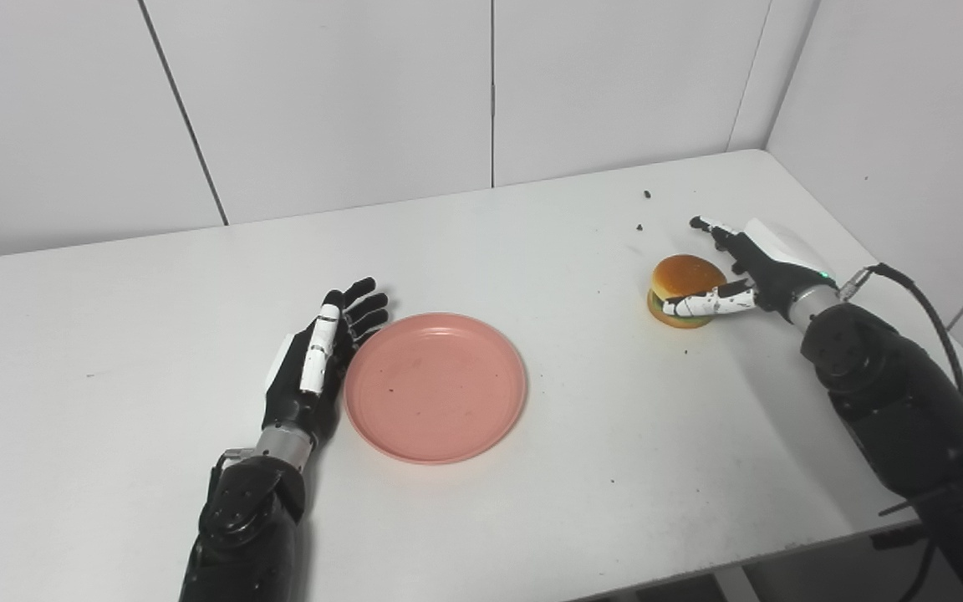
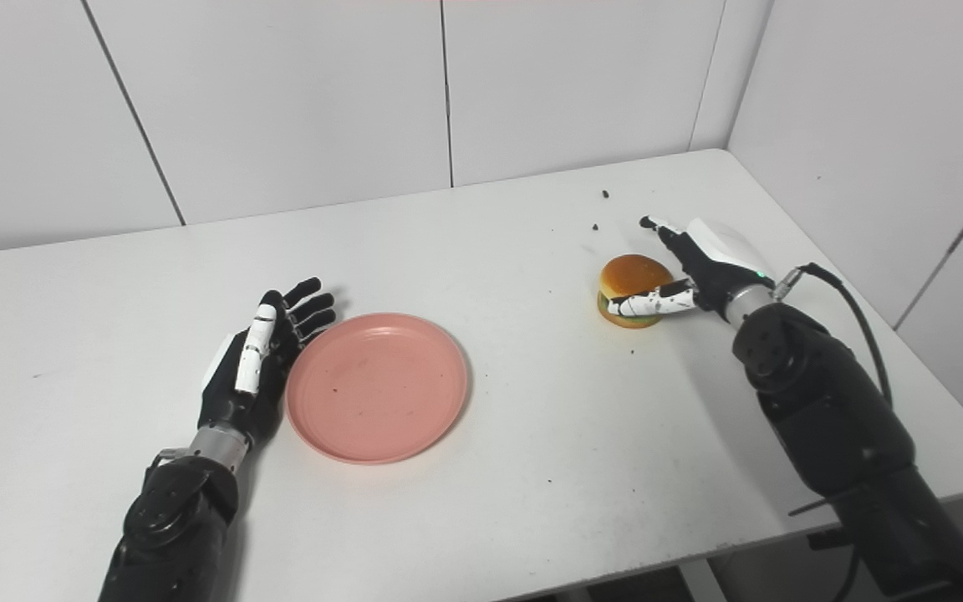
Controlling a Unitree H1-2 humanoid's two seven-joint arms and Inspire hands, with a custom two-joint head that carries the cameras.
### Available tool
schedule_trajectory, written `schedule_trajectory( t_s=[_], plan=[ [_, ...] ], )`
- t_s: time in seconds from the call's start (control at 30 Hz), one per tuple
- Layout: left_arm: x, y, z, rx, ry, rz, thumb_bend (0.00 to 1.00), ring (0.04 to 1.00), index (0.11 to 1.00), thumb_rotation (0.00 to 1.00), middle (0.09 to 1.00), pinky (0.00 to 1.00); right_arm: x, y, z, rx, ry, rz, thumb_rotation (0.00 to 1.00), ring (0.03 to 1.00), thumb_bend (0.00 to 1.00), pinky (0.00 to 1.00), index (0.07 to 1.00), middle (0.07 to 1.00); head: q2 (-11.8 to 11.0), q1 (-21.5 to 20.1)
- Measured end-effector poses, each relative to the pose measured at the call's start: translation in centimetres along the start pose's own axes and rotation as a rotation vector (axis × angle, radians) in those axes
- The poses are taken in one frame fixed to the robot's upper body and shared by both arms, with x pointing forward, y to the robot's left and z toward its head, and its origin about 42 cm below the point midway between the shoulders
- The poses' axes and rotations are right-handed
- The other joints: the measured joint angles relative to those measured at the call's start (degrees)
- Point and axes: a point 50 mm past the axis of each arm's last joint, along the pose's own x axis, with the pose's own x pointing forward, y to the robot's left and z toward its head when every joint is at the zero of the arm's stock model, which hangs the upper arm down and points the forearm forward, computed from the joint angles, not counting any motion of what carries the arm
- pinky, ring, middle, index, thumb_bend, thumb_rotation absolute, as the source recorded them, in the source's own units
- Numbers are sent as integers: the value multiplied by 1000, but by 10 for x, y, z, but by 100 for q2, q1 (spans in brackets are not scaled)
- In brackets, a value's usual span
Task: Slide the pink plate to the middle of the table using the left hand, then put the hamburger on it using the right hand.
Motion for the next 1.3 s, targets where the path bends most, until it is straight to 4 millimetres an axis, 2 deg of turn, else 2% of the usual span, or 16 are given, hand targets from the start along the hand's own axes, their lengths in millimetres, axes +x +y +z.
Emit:
schedule_trajectory(
  t_s=[0.17, 0.43, 0.53, 0.63, 0.73, 0.77, 0.8, 0.87, 0.9, 0.93, 0.97, 1.07, 1.13, 1.2, 1.3],
  plan=[
    [-1, 0, 0, 0, -1, 0, 467, 840, 807, 1000, 822, 827, 5, 3, -1, 4, 9, 3, 491, 897, 849, 793, 915, 920, 53, 44],
    [-3, -1, 1, -2, 4, 2, 470, 841, 797, 1000, 821, 825, 13, 9, 4, 4, -1, -11, 459, 872, 850, 753, 900, 908, 70, 53],
    [-3, -1, 2, -5, 7, 5, 471, 841, 791, 1000, 818, 826, 15, 12, 5, 5, -8, -20, 417, 860, 852, 739, 888, 895, 70, 53],
    [-3, -1, 2, -6, 7, 5, 469, 838, 791, 1000, 817, 820, 16, 14, 7, 3, -15, -30, 360, 824, 811, 719, 856, 856, 88, 79],
    [-3, -1, 2, -7, 7, 6, 470, 841, 794, 1000, 820, 825, 17, 21, 14, 12, -40, -52, 304, 743, 753, 656, 809, 787, 88, 88],
    [-3, -1, 2, -8, 8, 6, 465, 838, 797, 1000, 820, 824, 18, 24, 16, 12, -49, -61, 242, 676, 711, 595, 771, 724, 88, 88],
    [-3, -1, 2, -8, 8, 5, 463, 837, 797, 1000, 820, 824, 18, 26, 19, 14, -59, -71, 221, 653, 696, 574, 759, 702, 88, 88],
    [-3, -1, 2, -8, 8, 4, 459, 836, 802, 1000, 822, 823, 18, 29, 23, 19, -81, -80, 103, 586, 644, 519, 712, 638, 88, 88],
    [-3, -1, 2, -8, 9, 4, 457, 834, 801, 1000, 820, 822, 18, 31, 24, 22, -93, -81, 42, 520, 589, 447, 673, 549, 88, 88],
    [-3, -1, 2, -8, 9, 4, 456, 834, 801, 1000, 820, 823, 18, 32, 26, 24, -99, -83, 17, 458, 560, 381, 627, 510, 88, 88],
    [-3, -1, 2, -8, 9, 4, 454, 837, 801, 1000, 821, 826, 18, 32, 26, 27, -103, -89, 5, 348, 535, 266, 535, 486, 105, 97],
    [-3, -2, 2, -12, 10, 4, 458, 835, 796, 1000, 818, 825, 18, 32, 27, 27, -106, -96, 0, 325, 524, 239, 496, 478, 105, 97],
    [-3, -2, 2, -12, 10, 5, 454, 835, 800, 1000, 820, 826, 18, 32, 26, 27, -107, -97, 0, 328, 515, 242, 513, 416, 105, 97],
    [-3, -2, 2, -12, 10, 4, 458, 840, 805, 1000, 825, 832, 18, 32, 26, 27, -107, -100, 0, 324, 514, 236, 514, 401, 105, 97],
    [-3, -2, 2, -12, 10, 4, 462, 843, 809, 1000, 828, 832, 16, 31, 28, 22, -115, -108, 0, 305, 521, 219, 491, 458, 114, 123]
  ],
)
